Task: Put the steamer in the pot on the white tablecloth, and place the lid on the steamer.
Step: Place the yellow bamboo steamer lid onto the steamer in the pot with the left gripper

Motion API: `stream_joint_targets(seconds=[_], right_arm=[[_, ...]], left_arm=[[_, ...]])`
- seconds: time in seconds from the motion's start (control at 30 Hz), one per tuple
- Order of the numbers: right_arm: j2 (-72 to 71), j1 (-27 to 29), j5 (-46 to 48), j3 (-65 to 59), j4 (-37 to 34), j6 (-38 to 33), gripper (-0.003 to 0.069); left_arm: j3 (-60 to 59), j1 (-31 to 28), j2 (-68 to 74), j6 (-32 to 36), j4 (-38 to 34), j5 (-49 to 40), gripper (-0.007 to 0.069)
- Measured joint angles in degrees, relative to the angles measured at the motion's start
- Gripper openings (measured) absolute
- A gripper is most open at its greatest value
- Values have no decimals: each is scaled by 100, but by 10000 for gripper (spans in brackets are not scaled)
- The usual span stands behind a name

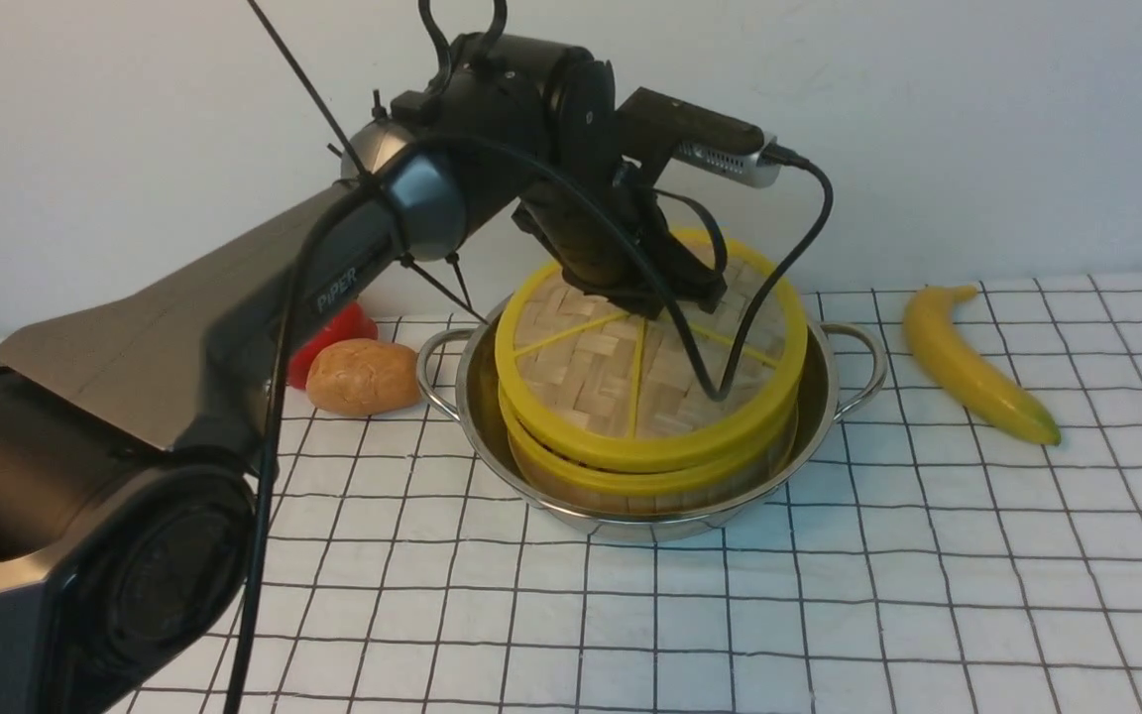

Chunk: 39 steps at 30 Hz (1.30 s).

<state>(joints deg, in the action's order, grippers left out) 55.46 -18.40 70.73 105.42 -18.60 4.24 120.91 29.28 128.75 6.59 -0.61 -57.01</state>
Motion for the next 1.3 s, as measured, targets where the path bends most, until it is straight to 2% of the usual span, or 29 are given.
stream_joint_targets(seconds=[1.3], right_arm=[[0,0,0,0,86,0,429]], left_arm=[[7,0,76,-37,21,-162,117]])
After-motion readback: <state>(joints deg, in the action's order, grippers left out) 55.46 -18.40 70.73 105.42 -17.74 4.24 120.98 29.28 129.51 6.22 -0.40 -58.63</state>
